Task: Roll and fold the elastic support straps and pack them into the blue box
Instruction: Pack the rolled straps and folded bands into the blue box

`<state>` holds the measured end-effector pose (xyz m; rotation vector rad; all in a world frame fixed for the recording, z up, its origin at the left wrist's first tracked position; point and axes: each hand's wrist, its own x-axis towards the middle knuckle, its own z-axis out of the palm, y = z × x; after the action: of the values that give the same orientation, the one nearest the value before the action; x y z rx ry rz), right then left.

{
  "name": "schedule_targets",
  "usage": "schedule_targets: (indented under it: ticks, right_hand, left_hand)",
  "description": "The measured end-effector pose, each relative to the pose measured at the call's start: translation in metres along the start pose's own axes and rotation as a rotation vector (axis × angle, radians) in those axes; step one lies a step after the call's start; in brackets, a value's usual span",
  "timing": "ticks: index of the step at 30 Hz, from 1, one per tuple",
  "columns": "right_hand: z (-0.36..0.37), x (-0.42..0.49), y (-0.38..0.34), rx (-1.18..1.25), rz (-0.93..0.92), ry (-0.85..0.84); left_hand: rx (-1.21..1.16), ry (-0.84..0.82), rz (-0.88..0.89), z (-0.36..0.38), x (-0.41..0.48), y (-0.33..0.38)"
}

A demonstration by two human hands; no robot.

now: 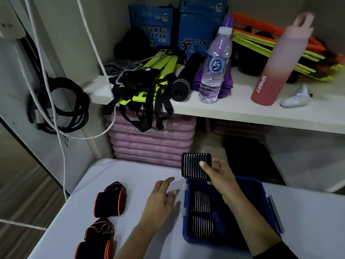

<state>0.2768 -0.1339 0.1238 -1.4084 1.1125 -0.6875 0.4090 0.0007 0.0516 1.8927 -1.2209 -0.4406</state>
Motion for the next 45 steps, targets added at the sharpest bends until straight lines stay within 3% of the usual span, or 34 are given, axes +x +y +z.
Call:
schedule_targets:
  ticks: [5, 11, 18, 24, 34, 36, 40, 43, 45]
  right_hand:
    - [-0.044, -0.002, 0.030, 0.047, 0.220, 0.086]
    - [-0.038, 0.006, 0.080, 0.027, 0.414, 0.101]
    - [-0.016, 0.017, 0.104, 0.022, 0.406, 0.083]
    - [-0.019, 0.013, 0.103, -0.289, 0.288, 0.111]
    - [-0.021, 0.010, 0.104, -0.241, 0.278, 0.123]
    - [-0.024, 0.005, 0.100, -0.299, 0.197, 0.193]
    - [-0.020, -0.028, 0.075, -0.346, -0.195, 0.324]
    - [-0.001, -0.070, 0.053, -0.261, -0.417, 0.215]
    - [0.018, -0.101, 0.048, -0.220, -0.499, 0.057]
  left_hand:
    - [-0.045, -0.084, 0.015, 0.023, 0.003, 0.025]
    - [0.046, -0.152, -0.021, 0.041, 0.006, 0.028]
    - [0.090, -0.158, -0.037, 0.045, 0.007, 0.027]
    - [0.097, -0.127, -0.044, 0.051, 0.007, 0.024]
    - [0.082, -0.116, -0.010, 0.047, 0.004, 0.021]
    - [0.050, -0.113, -0.012, 0.042, 0.001, 0.023]
    - [0.017, -0.072, -0.068, 0.018, -0.016, 0.019]
    - [0.041, -0.045, -0.132, -0.005, -0.044, 0.003]
    - [0.053, -0.012, -0.171, -0.021, -0.070, -0.012]
